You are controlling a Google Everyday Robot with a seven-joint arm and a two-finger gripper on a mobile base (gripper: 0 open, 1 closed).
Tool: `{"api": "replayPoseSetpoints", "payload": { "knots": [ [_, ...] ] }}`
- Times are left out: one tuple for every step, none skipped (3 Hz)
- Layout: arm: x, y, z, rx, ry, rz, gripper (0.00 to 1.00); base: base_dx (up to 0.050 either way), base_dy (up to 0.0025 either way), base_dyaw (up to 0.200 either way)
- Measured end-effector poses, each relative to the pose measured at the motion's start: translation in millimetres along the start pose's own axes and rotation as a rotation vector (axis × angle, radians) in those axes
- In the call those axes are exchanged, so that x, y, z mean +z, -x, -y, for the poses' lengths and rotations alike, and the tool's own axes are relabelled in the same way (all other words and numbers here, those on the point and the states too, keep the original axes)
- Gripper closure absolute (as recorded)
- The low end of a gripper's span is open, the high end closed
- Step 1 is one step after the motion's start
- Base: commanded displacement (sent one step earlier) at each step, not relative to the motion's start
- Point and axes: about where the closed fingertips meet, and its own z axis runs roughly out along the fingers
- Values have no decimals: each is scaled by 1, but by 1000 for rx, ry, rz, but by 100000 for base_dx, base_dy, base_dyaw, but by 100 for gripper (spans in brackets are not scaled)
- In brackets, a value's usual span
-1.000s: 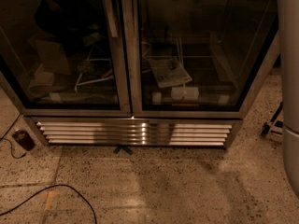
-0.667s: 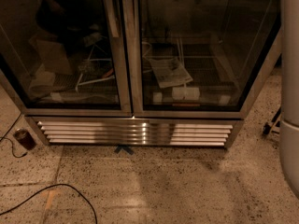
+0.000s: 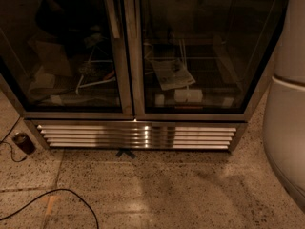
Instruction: Pick orange can from middle drawer and place on counter
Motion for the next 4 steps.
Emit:
{"api": "replayPoseSetpoints", "payload": {
  "knots": [
    [2,0,6,-60,10,-42,0,0,0,0],
    [2,0,6,-60,10,-42,0,0,0,0],
    [2,1,11,-94,-14,-42,0,0,0,0],
    [-14,11,29,-238,-108,-61,0,0,0,0]
  ]
}}
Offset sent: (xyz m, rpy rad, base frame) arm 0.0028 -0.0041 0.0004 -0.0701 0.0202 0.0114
